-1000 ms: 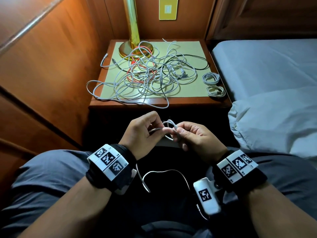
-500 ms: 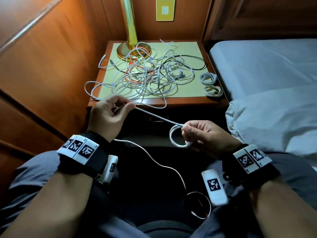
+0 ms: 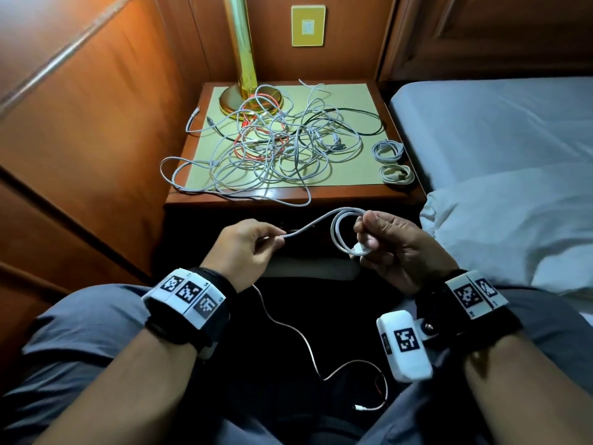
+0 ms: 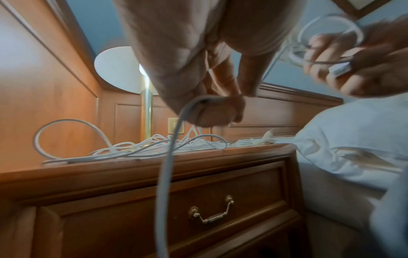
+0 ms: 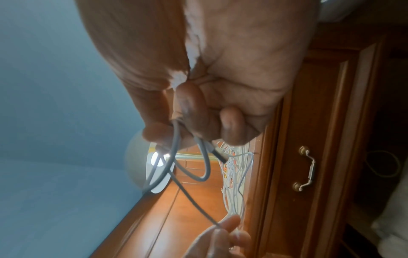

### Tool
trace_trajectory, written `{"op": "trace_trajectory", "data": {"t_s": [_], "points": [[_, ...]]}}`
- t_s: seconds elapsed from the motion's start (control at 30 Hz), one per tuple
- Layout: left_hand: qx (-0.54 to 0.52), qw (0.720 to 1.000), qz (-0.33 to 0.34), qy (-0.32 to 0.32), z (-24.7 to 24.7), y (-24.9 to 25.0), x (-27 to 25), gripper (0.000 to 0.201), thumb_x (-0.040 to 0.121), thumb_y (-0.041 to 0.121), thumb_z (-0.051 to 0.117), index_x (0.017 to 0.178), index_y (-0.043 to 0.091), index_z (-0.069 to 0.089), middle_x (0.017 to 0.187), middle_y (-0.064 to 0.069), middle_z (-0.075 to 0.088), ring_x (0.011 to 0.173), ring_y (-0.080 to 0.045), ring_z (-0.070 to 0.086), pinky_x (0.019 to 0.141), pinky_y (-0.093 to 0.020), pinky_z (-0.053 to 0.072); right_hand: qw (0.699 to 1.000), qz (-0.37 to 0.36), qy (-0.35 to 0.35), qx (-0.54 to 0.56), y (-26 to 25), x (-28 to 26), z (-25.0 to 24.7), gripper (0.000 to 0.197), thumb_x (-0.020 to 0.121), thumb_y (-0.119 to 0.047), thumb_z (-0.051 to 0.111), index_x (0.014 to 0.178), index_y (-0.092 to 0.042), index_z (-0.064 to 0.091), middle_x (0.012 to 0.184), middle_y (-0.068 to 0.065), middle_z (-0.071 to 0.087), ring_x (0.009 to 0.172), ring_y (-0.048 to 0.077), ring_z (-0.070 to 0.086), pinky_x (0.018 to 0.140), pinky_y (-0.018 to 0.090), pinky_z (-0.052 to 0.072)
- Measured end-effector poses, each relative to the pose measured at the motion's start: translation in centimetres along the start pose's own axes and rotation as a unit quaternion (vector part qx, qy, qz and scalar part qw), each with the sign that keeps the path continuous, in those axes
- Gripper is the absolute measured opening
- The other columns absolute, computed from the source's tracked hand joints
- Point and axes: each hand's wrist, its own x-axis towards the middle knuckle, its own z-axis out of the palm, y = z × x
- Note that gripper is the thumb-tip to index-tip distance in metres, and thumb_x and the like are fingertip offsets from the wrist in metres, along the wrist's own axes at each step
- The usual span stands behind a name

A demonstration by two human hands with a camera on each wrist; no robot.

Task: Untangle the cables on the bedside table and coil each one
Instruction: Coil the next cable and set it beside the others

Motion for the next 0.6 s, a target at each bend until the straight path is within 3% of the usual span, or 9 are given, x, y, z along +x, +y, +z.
{"op": "trace_trajectory", "data": {"t_s": [0.07,0.13,0.23,0.33,0.43,0.53,0.6], "points": [[-0.003,1.000,0.008,-0.012,0.3,0.9,-0.5,0.034,0.093,0.044,0.062,0.113,0.020,0.074,0.104,0.006,0.069,0.098,-0.010,0.064,0.088,-0.016,0.045,0.999,-0.005,0.006,-0.054,0.2,0.0,0.1,0.024,0.089,-0.027,0.056,0.081,-0.007,0.066,0.057,0.001,0.049,0.038,0.004,0.027,0.044,0.020,0.017],[-0.053,0.998,0.017,-0.008,0.4,2.2,-0.7,0.050,0.092,0.055,0.053,0.124,0.020,0.068,0.118,0.009,0.067,0.111,-0.004,0.061,0.097,-0.017,0.044,0.993,0.002,0.000,-0.118,0.7,0.0,0.5,0.024,0.086,-0.027,0.059,0.083,-0.004,0.065,0.057,0.002,0.050,0.039,0.004,0.028,0.040,0.014,0.018],[-0.177,0.982,-0.002,-0.067,0.9,3.9,-1.1,0.046,0.089,0.042,0.068,0.128,0.019,0.064,0.113,0.006,0.071,0.100,-0.006,0.067,0.091,-0.017,0.049,0.985,0.013,-0.031,-0.169,1.8,0.0,1.4,0.024,0.087,-0.029,0.059,0.083,-0.006,0.066,0.057,0.002,0.050,0.040,0.004,0.031,0.038,0.011,0.022],[-0.185,0.976,0.005,-0.112,1.6,3.7,-1.3,0.029,0.085,0.027,0.073,0.113,0.018,0.069,0.099,0.005,0.074,0.090,-0.008,0.070,0.085,-0.026,0.055,0.985,0.029,-0.043,-0.165,2.2,0.0,1.8,0.024,0.087,-0.030,0.058,0.084,-0.007,0.064,0.058,0.000,0.051,0.042,0.002,0.038,0.038,0.010,0.026],[-0.234,0.966,-0.008,-0.113,1.4,3.5,-0.9,0.018,0.085,0.018,0.072,0.103,0.014,0.071,0.092,0.001,0.075,0.085,-0.010,0.070,0.082,-0.032,0.057,0.990,0.044,-0.035,-0.128,2.2,0.1,2.1,0.024,0.088,-0.030,0.056,0.085,-0.006,0.062,0.057,-0.001,0.050,0.042,0.003,0.039,0.038,0.012,0.027],[-0.335,0.934,-0.046,-0.112,0.9,3.8,-0.6,0.021,0.087,0.011,0.074,0.107,0.008,0.070,0.097,-0.008,0.076,0.091,-0.023,0.072,0.084,-0.041,0.059,0.994,0.039,-0.015,-0.096,2.4,0.4,2.0,0.025,0.090,-0.032,0.059,0.084,-0.008,0.063,0.057,0.000,0.052,0.038,0.004,0.033,0.041,0.018,0.023],[-0.346,0.931,-0.055,-0.101,0.6,4.0,-0.4,0.022,0.087,0.007,0.073,0.108,0.006,0.066,0.092,-0.012,0.075,0.082,-0.021,0.070,0.074,-0.033,0.059,0.995,0.029,-0.006,-0.093,2.7,0.6,1.9,0.025,0.092,-0.035,0.063,0.082,-0.013,0.068,0.061,0.001,0.058,0.043,0.009,0.033,0.046,0.023,0.022]]}}
